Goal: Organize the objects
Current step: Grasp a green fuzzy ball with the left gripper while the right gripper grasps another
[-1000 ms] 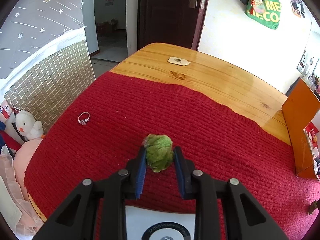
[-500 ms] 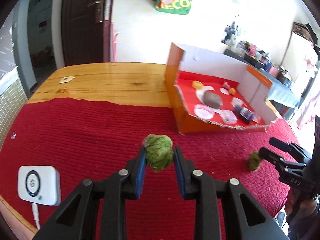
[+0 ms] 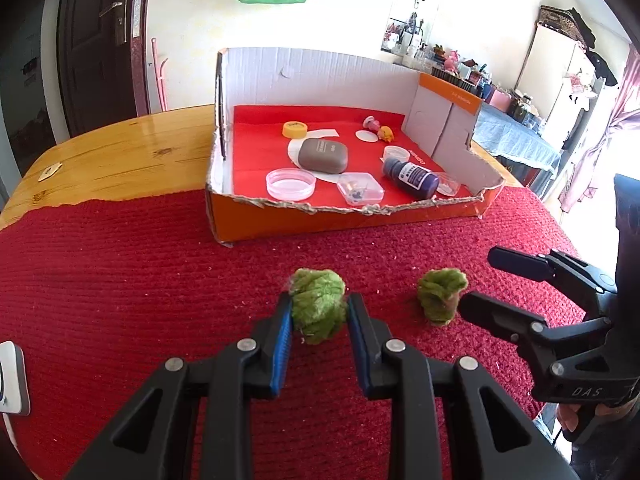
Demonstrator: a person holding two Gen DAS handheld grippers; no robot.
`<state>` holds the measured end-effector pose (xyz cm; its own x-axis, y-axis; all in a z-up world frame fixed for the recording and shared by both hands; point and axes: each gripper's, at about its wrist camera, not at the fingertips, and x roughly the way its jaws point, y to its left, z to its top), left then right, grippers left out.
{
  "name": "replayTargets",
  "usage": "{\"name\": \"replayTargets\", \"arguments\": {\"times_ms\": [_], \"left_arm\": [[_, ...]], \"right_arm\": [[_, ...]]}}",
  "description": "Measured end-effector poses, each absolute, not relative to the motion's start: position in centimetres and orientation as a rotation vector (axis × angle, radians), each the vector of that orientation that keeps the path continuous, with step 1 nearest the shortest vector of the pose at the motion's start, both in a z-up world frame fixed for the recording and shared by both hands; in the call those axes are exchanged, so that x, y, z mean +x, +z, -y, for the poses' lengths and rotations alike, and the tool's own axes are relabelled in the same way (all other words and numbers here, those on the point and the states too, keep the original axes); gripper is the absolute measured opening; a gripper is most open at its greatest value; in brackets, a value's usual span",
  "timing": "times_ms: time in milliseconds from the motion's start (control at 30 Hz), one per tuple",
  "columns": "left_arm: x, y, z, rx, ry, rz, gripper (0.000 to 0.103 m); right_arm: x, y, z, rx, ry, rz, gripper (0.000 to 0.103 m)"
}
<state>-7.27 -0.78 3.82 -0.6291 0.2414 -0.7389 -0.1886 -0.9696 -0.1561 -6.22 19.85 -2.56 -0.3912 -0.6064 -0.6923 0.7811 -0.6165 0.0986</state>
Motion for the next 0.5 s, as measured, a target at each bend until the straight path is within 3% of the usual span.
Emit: {"name": "replayTargets", "arguments": {"times_ms": [300,500], "left_arm": [[-7.6,2.6,-0.6,-1.227,2.573,0.099,0.028],[-7.7,2.3,-0.7,-1.218,2.577,0.087,0.028]], "right_arm": [[-5.9,-3.7,-18.5,0.892,-2.041,-0.363,0.071],[-6.0,-4.4,-17.8,0.903,-2.002,-0.388,0.049]]}}
